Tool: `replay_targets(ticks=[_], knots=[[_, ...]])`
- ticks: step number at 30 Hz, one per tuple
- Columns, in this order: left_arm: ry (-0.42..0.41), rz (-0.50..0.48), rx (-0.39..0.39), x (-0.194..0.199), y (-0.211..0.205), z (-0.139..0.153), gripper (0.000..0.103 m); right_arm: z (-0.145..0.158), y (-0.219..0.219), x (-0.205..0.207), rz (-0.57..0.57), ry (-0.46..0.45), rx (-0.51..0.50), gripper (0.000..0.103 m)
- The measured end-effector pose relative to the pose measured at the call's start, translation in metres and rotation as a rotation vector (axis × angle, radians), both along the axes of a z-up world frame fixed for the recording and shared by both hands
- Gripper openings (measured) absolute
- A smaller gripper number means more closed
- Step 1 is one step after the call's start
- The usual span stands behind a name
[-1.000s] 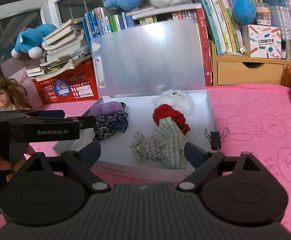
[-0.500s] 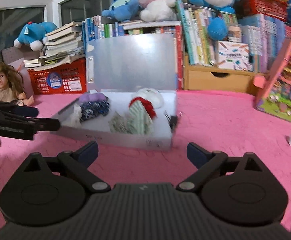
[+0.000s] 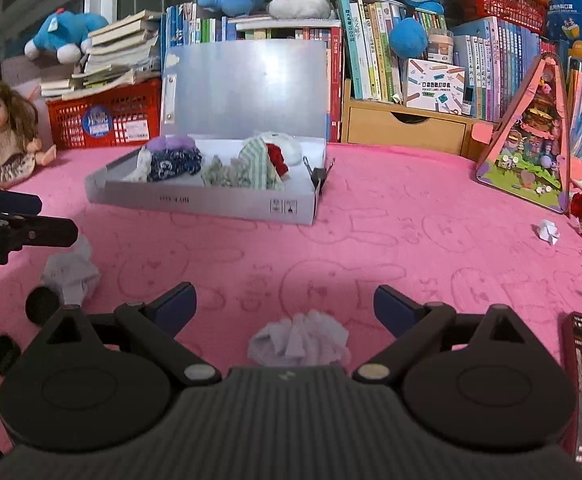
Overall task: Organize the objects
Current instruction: 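Move both grippers back to the remaining items on the table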
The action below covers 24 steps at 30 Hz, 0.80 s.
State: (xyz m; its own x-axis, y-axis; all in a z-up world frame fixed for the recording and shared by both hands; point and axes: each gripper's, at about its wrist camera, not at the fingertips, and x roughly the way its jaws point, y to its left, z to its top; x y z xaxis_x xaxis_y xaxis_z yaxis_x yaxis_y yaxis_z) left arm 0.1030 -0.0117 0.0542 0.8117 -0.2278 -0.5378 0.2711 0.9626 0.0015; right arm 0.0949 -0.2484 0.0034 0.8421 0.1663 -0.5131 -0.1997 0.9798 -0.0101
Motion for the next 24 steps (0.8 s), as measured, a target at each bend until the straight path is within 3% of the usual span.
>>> replay_targets(ticks=[15, 20, 24], knots=[[0.01, 0.019, -0.02, -0.03, 0.0, -0.026, 0.086, -0.022, 0.003, -0.011, -0.046, 0.019, -0.014, 0.099], [0.015, 0.011, -0.004, -0.038, -0.002, -0.032, 0.07, -0.022, 0.002, -0.009, -0.051, 0.023, 0.0, 0.099], [0.024, -0.008, 0.0, -0.043, -0.004, -0.036, 0.065, -0.023, 0.0, -0.007, -0.054, 0.036, 0.02, 0.098]])
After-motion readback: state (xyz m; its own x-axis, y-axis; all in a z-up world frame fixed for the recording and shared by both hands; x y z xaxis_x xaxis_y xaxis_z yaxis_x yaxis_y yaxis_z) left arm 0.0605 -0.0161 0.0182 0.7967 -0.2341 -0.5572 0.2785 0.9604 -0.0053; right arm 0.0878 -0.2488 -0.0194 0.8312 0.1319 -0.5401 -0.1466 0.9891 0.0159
